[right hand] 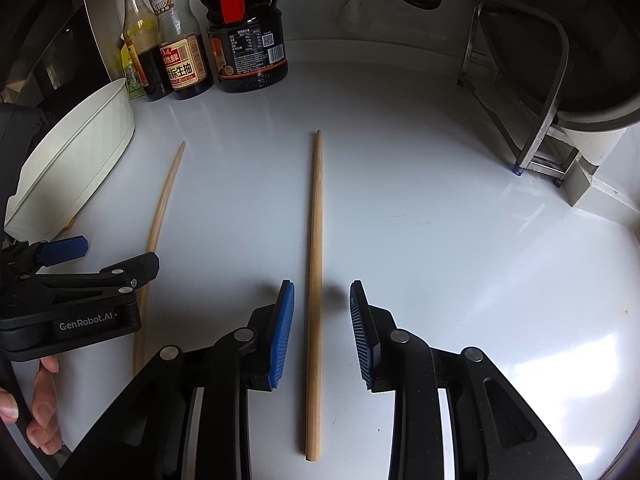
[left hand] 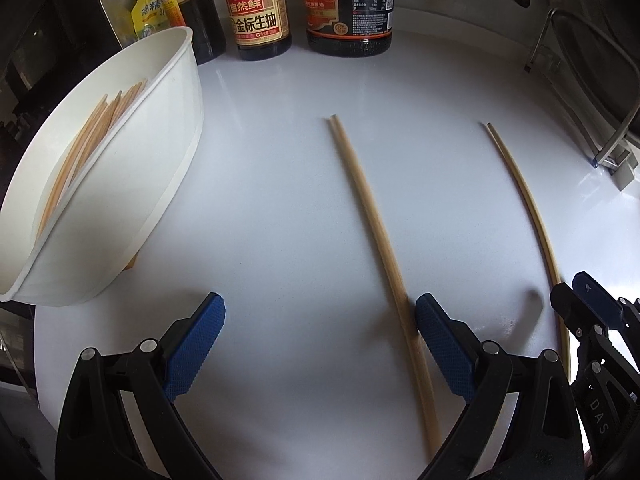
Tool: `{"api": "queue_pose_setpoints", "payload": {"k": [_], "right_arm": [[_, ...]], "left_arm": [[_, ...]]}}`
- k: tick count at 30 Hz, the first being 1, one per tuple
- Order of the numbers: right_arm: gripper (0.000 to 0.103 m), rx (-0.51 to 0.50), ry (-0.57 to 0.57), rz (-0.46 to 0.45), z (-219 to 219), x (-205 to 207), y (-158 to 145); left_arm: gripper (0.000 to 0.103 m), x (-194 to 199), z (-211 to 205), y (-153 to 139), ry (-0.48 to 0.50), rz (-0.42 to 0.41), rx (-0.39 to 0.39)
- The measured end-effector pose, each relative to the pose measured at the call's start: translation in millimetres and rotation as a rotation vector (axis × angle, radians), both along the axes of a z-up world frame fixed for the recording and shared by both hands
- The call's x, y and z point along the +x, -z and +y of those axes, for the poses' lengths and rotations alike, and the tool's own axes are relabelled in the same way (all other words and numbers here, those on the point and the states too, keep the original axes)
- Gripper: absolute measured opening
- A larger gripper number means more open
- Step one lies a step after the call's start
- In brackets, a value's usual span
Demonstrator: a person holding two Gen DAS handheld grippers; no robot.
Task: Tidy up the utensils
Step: 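Lower both open tools over the last two chopsticks and spread them apart, then close the right tool on one chopstick while the left tool grasps the other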
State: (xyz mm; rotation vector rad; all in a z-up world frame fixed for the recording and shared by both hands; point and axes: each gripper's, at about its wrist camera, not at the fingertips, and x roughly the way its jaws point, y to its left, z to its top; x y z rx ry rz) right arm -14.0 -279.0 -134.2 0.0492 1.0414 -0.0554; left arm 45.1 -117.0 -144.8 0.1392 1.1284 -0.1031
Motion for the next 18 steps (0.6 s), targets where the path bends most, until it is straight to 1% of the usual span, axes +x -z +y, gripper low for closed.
{"api": "queue_pose_setpoints", "payload": {"k": [7,9,10,12,13,14,15,16,18], "right_arm": [[0.028,-0.041,0.0,0.004,5.1,3.8,3.6],[0.027,-0.046,-0.009,0.007,6.9,4.7,3.8],[0.024,-0.048,-0.014,0.008,7.9,4.6,3.9],[0.017,-0.048,-0.024,0.01,10.2,4.2,3.9],[0.012,-0.052,-0.027,0.012,11.7,3.9,3.9],[0.008,-0.056,-0.031,0.014,13.0,3.8,3.8],[0.008,-0.058,-0.034,0.016,14.0,3.7,3.8],[0.007,-0.057,-0.034,0.017,14.3,3.8,3.8],[0.007,-0.046,-0.034,0.019,13.6,4.2,3.6]], "left_arm": [[0.095,4.2,6.6,1.6,-0.008,0.0,-0.007],[0.091,2.4,5.4,1.2,0.005,-0.005,-0.007],[0.089,1.2,4.1,0.3,0.014,-0.009,-0.009],[0.078,-1.1,1.1,-1.7,0.04,-0.014,-0.017],[0.074,-1.7,-0.5,-2.9,0.054,-0.014,-0.024],[0.067,-2.5,-2.3,-4.1,0.069,-0.015,-0.028],[0.059,-2.9,-4.6,-4.9,0.083,-0.016,-0.029],[0.054,-3.6,-7.0,-5.9,0.098,-0.019,-0.027],[0.034,-5.3,-11.6,-7.0,0.126,-0.02,-0.026]]}}
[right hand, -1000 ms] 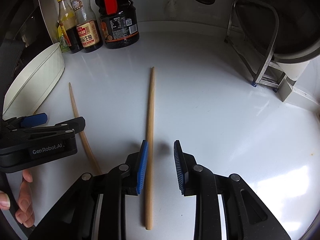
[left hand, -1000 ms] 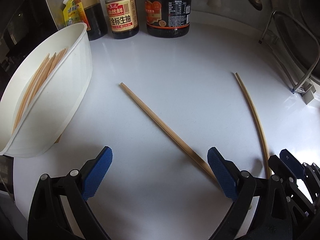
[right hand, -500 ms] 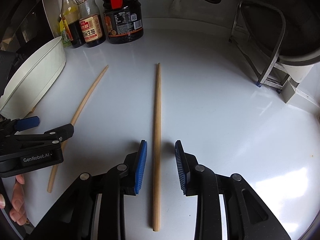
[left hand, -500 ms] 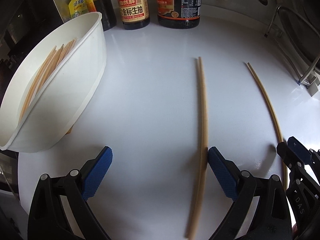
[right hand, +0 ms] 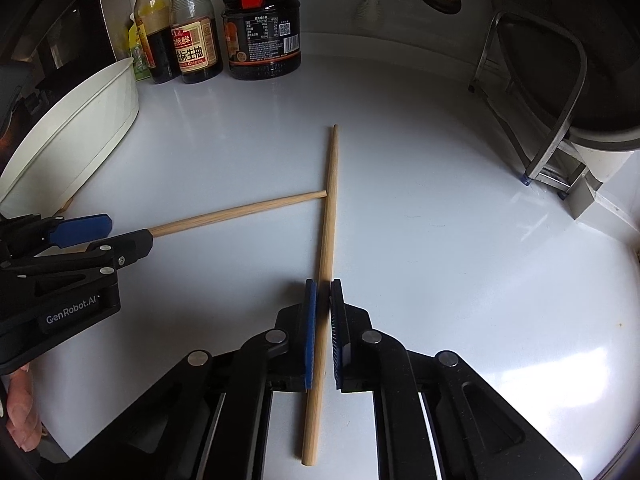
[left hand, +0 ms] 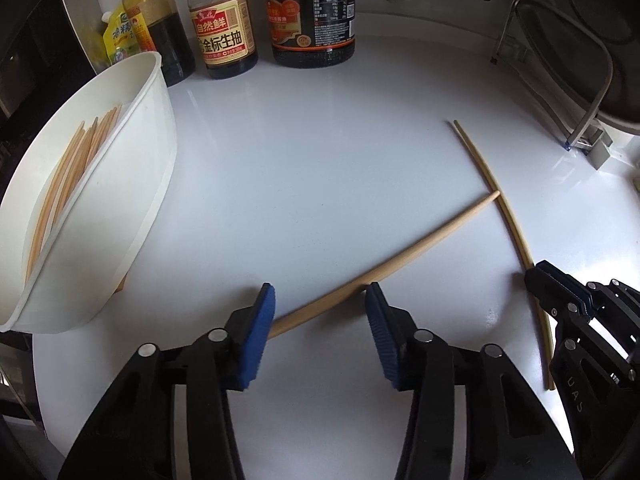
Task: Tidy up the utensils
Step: 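Close the right tool on one chopstick while the left tool grasps the other, then carry both chopsticks into the white basin while both tools open to release them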
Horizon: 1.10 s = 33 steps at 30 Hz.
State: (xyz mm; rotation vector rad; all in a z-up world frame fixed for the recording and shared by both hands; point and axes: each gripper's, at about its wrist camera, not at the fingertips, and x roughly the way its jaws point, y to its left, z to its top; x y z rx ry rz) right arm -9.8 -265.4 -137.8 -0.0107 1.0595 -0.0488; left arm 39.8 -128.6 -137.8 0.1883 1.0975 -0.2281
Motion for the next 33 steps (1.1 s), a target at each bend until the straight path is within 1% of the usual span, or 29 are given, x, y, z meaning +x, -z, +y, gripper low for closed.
{"api": "queue_pose_setpoints", "payload": {"k": [1,2,3,5,12,21,28,33], "right_arm": [[0.007,0.004,0.0,0.001,-0.3,0.0,0.0],[0.007,0.005,-0.001,0.002,-0.4,0.3,-0.2],[0.007,0.006,-0.002,0.003,-0.6,0.2,-0.4],[0.006,0.011,0.0,0.004,-1.0,-0.2,-1.0],[0.006,0.014,0.007,-0.002,-0.4,-0.3,-0.7],[0.006,0.074,0.034,0.002,-5.3,-0.4,-3.6],[0.006,0.096,0.051,-0.018,-5.2,0.4,-16.2],[0.006,0.104,0.048,-0.041,0.9,3.4,-33.6]], "left_arm": [[0.029,-1.0,-2.3,-0.7,0.012,-0.001,0.005],[0.02,-1.7,-4.2,-0.8,0.024,-0.001,0.009],[0.013,-2.6,-5.9,-0.7,0.035,-0.001,0.013],[0.008,-3.6,-8.2,-0.5,0.048,0.002,0.017],[0.007,-4.1,-5.3,-0.8,0.044,0.01,0.0],[0.007,-4.1,-0.8,-3.1,0.04,0.043,-0.058],[0.007,-6.7,-0.7,-16.8,0.053,0.034,-0.092],[0.007,-6.0,7.7,-36.3,0.055,0.012,-0.118]]}}
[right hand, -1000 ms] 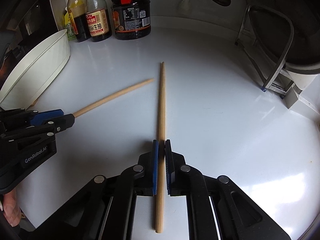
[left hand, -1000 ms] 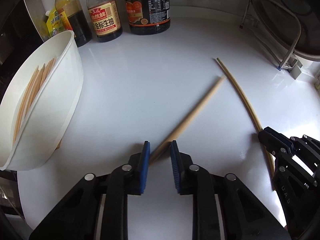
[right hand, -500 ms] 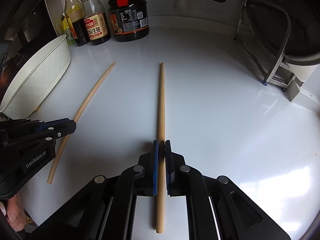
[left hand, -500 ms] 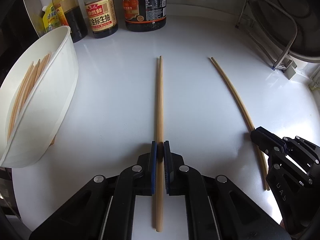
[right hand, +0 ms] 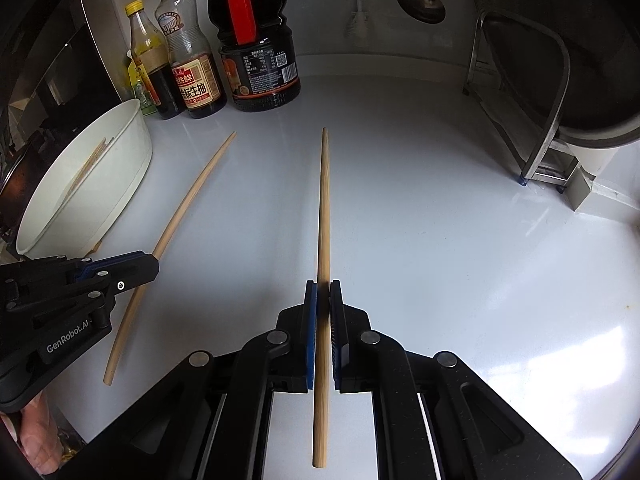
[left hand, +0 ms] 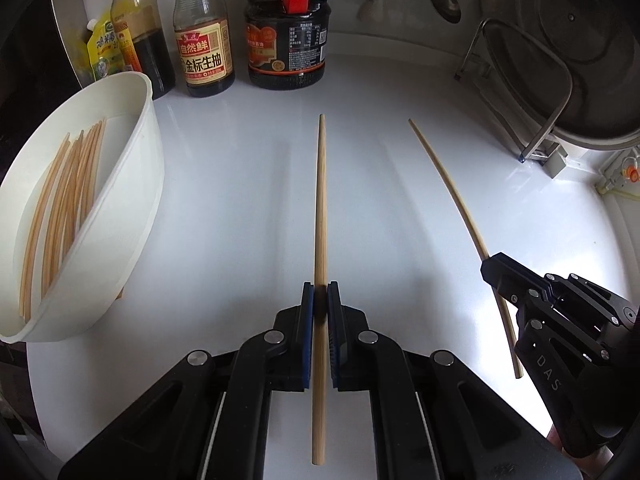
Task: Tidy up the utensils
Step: 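Carry both chopsticks into the white basin while both tools open to release them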
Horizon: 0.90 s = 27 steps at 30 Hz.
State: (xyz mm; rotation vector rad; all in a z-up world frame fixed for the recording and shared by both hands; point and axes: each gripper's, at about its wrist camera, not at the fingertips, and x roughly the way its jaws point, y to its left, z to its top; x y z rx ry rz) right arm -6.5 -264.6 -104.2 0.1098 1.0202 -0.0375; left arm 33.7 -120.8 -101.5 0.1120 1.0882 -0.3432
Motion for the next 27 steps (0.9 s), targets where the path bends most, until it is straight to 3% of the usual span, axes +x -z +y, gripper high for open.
{"api": "queue_pose_setpoints", "payload": {"k": [8,17,22,27], "right_arm": [[0.006,0.051,-0.014,-0.073,29.7,18.7,-44.1],[0.006,0.133,-0.151,-0.117,116.4,69.1,-78.1],[0.006,0.215,-0.216,-0.085,171.0,103.7,-72.9],[0.006,0.216,-0.264,-0.045,216.0,134.2,-64.0]], "left_arm": [[0.007,10.8,44.0,-49.5,-0.034,-0.067,-0.035],[0.007,27.5,141.7,-92.6,-0.151,-0.138,-0.016],[0.007,44.9,194.4,-92.2,-0.213,-0.131,0.018],[0.007,67.9,231.9,-76.3,-0.255,-0.087,0.034]]}}
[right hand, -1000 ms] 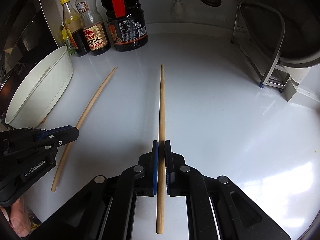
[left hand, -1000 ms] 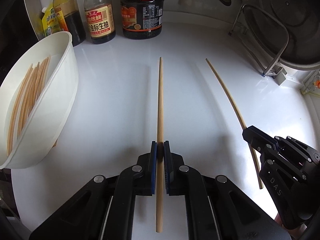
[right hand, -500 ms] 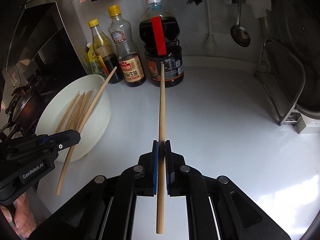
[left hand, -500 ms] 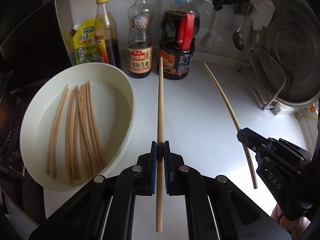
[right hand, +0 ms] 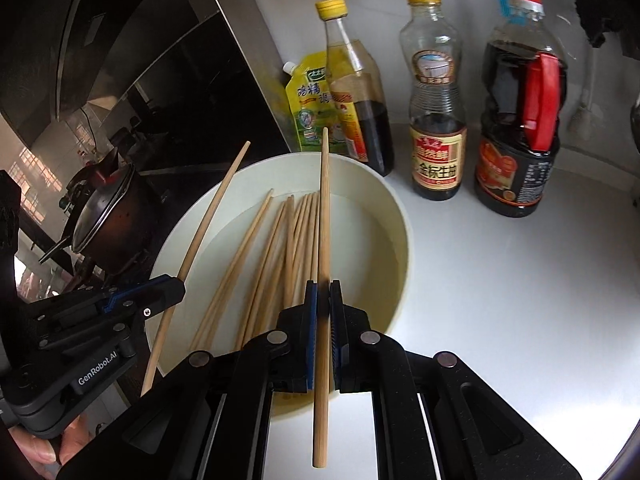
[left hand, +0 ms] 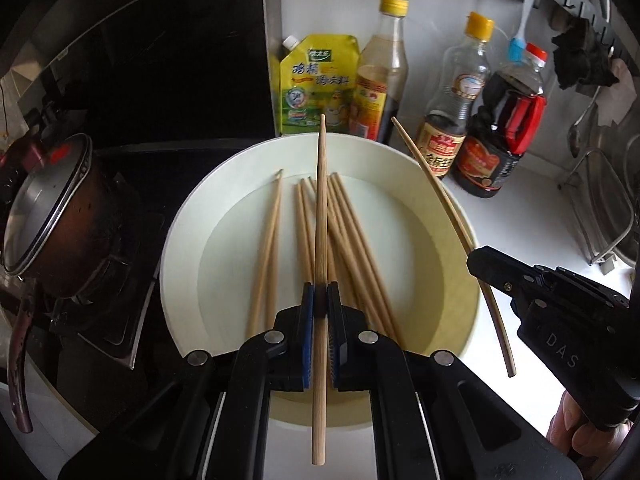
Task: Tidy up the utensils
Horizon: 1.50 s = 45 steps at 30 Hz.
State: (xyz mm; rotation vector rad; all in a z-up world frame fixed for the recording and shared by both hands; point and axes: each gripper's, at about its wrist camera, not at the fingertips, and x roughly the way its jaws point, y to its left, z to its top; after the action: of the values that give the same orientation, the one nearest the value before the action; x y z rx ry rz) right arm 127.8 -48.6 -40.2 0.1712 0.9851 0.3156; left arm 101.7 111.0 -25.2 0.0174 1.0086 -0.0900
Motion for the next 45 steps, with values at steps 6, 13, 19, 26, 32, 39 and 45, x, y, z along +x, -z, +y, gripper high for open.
{"api": "queue_pose_setpoints", "payload": {"k": [6,13,19,26,32,39,45], "right_arm": [[0.006,-0.032,-0.021,0.077,33.0,25.8,22.4],[0.006,-0.055,-0.015,0.122,48.7,39.3,32.7],[0.006,-0.065,-0.001,0.17,50.3,44.0,44.7],[0.013,-0.075,0.006,0.161,45.4,40.9,36.4],[0.018,-0.092,0.014,0.114,36.4,27.3,19.0],[0.029,-0.122,0.013,0.069,34.0,8.2,0.4],[0.034,-0.113,0.006,0.06,30.6,-3.2,-10.1]], "left_arm": [[0.007,25.3,20.8,24.6,-0.005,0.057,-0.004],[0.007,43.8,29.1,46.1,-0.002,0.11,-0.009],[0.007,51.3,31.5,57.2,0.008,0.139,-0.004],[0.027,45.8,43.6,51.4,-0.032,0.14,-0.02],[0.069,35.0,53.4,31.8,-0.09,0.074,-0.014],[0.076,20.2,54.0,12.4,-0.108,0.039,-0.004],[0.077,9.0,50.1,0.1,-0.115,0.015,0.004]]}}
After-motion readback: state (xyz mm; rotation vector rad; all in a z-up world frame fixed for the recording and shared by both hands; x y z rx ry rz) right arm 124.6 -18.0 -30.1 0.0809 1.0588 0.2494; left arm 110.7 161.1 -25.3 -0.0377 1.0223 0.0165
